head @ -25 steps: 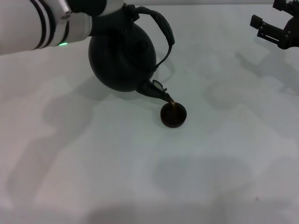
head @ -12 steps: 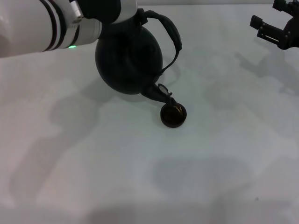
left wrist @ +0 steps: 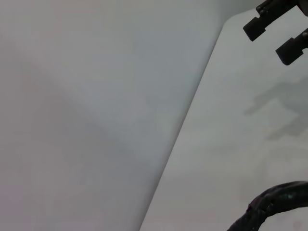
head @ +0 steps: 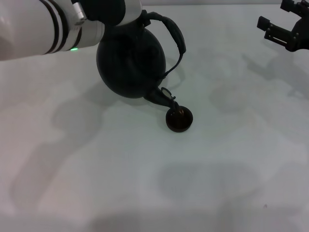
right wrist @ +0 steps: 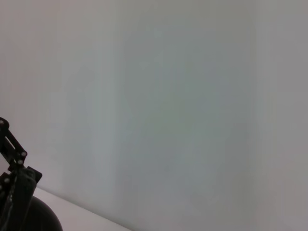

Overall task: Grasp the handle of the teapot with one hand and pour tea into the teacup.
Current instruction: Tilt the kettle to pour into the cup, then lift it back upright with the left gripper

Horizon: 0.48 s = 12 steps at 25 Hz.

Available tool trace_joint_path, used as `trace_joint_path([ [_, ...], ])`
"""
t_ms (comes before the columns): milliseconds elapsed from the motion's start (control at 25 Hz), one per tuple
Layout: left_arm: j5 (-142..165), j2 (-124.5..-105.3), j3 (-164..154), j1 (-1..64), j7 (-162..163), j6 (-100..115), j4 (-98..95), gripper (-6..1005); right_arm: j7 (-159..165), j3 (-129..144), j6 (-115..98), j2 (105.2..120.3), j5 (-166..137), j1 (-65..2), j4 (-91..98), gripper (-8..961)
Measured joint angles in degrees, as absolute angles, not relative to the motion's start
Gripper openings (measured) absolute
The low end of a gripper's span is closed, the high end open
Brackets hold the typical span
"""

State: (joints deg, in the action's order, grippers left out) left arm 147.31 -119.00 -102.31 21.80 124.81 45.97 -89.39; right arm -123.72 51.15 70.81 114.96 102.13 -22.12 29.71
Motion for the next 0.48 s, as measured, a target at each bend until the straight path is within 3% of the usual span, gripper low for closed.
trace_joint_path([
  [480,147.4,-118.91,-102.1,21.8,124.9,46.3,-89.0,115,-123.8,51.2,70.6,114.96,102.1,-22.2,29.6,842],
])
